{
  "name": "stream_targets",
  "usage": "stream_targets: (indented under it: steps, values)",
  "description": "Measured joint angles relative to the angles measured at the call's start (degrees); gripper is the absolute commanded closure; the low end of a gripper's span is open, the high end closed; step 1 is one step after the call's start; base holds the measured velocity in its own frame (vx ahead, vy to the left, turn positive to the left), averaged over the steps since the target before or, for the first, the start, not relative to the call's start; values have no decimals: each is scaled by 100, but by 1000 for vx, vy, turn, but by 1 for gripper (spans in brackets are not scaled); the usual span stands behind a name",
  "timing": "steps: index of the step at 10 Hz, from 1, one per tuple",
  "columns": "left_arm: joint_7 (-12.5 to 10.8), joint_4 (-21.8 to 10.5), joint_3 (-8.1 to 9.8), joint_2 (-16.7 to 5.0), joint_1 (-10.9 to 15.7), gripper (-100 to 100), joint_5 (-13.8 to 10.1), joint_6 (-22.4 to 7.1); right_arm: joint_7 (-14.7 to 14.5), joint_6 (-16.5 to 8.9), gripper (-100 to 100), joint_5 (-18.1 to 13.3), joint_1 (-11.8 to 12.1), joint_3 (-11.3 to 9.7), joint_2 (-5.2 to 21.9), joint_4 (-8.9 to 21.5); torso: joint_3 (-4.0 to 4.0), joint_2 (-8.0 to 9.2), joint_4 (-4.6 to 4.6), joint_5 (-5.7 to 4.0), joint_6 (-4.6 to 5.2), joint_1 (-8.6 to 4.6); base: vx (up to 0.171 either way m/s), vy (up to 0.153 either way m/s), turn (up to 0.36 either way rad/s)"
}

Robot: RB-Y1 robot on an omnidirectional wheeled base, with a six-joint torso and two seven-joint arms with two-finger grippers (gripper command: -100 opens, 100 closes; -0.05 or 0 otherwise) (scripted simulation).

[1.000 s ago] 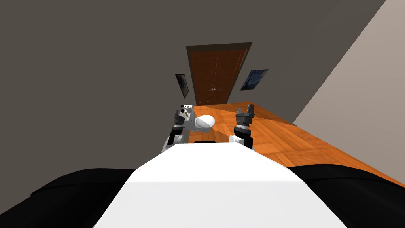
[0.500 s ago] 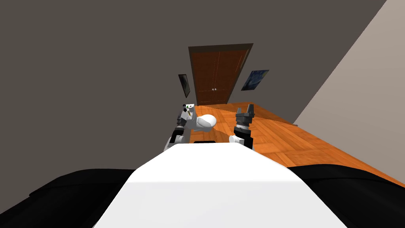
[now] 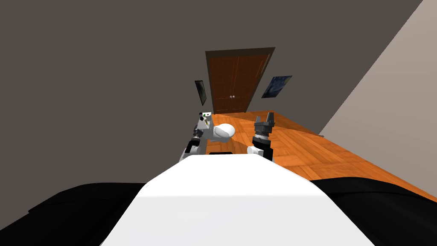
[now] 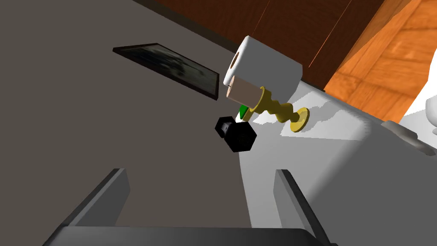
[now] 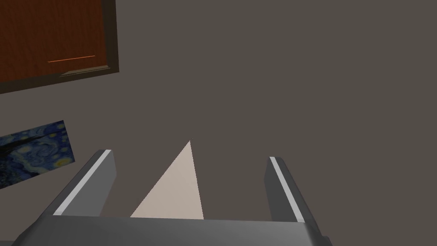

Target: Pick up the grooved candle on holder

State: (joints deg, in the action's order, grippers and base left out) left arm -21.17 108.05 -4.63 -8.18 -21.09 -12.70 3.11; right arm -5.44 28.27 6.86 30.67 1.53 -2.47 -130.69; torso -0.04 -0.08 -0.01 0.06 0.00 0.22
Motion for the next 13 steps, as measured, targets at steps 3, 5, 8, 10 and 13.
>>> stream_targets:
  steps: [3,5,8,10,13]
  values:
    - [-147,-170,-18,48,59,-100,-273,-320,0,0,0,0,1,0,0,0,-10,-18,-4,-4,0,-15,84,18,40]
    - [-241,-296,-45,115,123,-100,-520,-585,0,0,0,0,1,0,0,0,-24,-41,-9,-4,0,-15,126,12,36]
    - [-351,-434,-77,184,209,-100,-818,-854,0,0,0,0,1,0,0,0,-21,-36,-8,-6,0,-23,122,-3,31]
    - [-439,-526,-108,278,292,-100,-1050,-1063,0,0,0,0,2,0,-1,0,-35,-61,-13,-7,1,-30,190,-11,3]
    - [-494,-573,-123,425,376,0,-1162,-1171,0,0,0,0,1,0,0,-1,-22,-34,-10,-6,0,-23,95,2,-9]
